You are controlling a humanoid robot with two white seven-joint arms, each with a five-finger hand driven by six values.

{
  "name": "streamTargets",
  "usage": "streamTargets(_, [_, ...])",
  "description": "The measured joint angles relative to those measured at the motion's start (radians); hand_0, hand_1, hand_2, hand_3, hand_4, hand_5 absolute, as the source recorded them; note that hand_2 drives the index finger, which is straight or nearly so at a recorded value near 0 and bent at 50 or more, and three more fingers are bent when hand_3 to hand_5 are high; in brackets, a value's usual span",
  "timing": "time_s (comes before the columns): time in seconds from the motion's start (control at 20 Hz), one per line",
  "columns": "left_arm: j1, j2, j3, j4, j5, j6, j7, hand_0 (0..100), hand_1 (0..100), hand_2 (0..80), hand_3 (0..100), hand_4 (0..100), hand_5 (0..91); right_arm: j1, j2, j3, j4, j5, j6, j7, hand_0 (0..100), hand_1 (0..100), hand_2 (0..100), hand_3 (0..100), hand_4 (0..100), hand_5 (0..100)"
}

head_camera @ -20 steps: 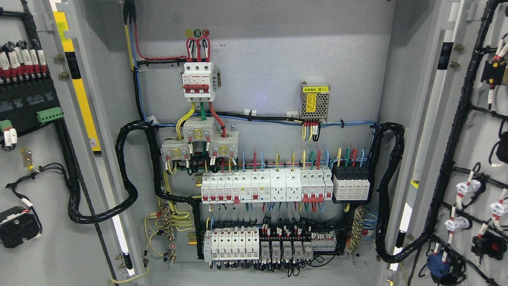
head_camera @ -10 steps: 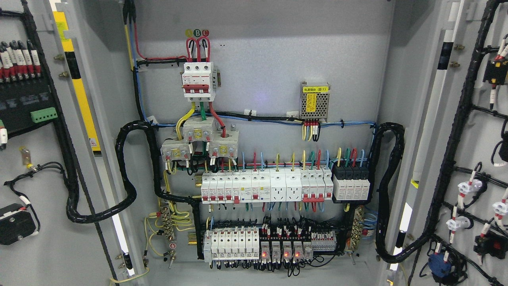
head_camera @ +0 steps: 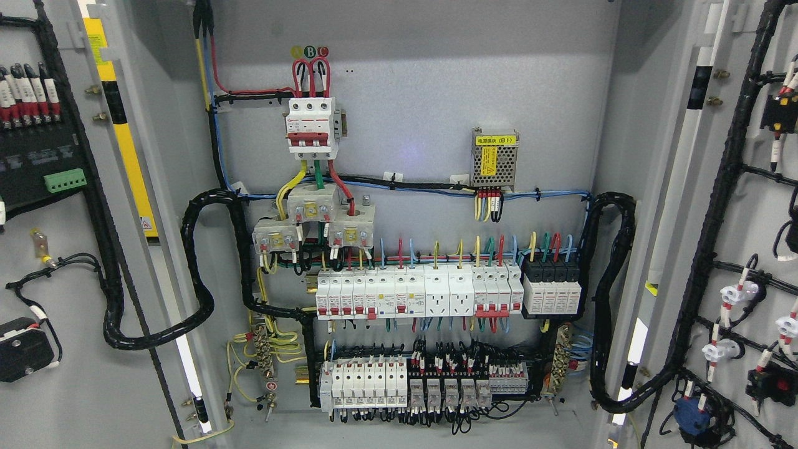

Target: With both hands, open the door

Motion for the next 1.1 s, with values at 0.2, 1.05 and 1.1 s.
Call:
streamTargets(0.2, [0.04, -0.02, -0.002, -0.045, 0.0, 0.003, -0.009, 0, 0, 7.9, 18, 10, 0.0, 0.002, -0.001, 0.01, -0.003, 0.0, -0.003, 0.003, 21, 7, 0, 0, 0, 0])
streamTargets(1.05, [0.164, -0.219, -0.122, -0.298, -0.203, -0.107, 0.015, 0, 1, 2.8, 23, 5, 0.0, 0.058, -0.04, 0.296, 0.015, 0.086, -0.012, 0.012, 22, 7, 0, 0, 0, 0])
streamTargets(1.1, [0.169, -0.241, -0.139, -0.295, -0.243, -0.152, 0.018, 0, 0, 2.8, 23, 4, 0.0, 0.061, -0.041, 0.317, 0.026, 0.097, -0.012, 0.011, 22, 7, 0, 0, 0, 0])
